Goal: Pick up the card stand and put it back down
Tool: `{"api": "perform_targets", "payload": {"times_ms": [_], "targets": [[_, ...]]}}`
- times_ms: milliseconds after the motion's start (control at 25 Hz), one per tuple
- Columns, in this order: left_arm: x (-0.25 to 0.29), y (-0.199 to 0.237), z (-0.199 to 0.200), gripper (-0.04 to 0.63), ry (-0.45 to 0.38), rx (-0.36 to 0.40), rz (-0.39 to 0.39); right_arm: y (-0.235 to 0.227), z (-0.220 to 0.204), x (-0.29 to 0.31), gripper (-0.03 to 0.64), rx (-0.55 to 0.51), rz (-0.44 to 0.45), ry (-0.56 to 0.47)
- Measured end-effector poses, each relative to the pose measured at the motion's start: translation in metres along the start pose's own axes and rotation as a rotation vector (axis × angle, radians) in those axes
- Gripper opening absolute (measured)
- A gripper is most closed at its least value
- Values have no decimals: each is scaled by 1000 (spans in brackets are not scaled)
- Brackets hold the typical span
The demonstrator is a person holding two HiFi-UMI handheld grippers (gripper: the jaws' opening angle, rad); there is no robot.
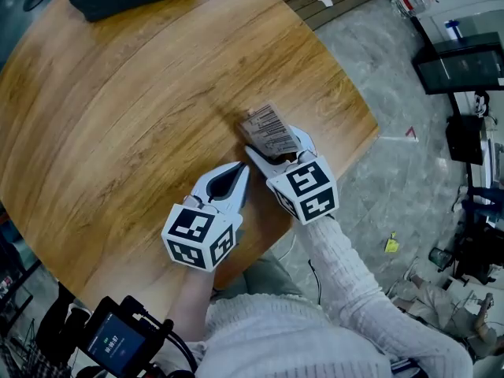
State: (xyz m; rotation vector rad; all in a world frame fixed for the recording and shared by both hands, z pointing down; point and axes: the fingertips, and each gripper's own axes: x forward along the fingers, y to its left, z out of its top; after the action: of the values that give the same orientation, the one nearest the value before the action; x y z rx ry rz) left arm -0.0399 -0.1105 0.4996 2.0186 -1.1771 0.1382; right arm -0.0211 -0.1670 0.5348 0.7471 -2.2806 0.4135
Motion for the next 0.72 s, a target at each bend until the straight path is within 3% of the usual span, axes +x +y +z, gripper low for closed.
{"api": "perform_targets", "payload": {"times_ms": [360, 480, 720], "targets": [[-2, 0, -1, 8, 6, -5, -3, -1, -2, 2, 250, -39, -40, 18], [-4, 2, -2, 8, 7, -3, 0, 0, -3, 4, 206, -53, -41, 17], [-5, 4, -5, 8, 12, 6, 6, -1, -4, 7, 195, -43, -46, 13]]}}
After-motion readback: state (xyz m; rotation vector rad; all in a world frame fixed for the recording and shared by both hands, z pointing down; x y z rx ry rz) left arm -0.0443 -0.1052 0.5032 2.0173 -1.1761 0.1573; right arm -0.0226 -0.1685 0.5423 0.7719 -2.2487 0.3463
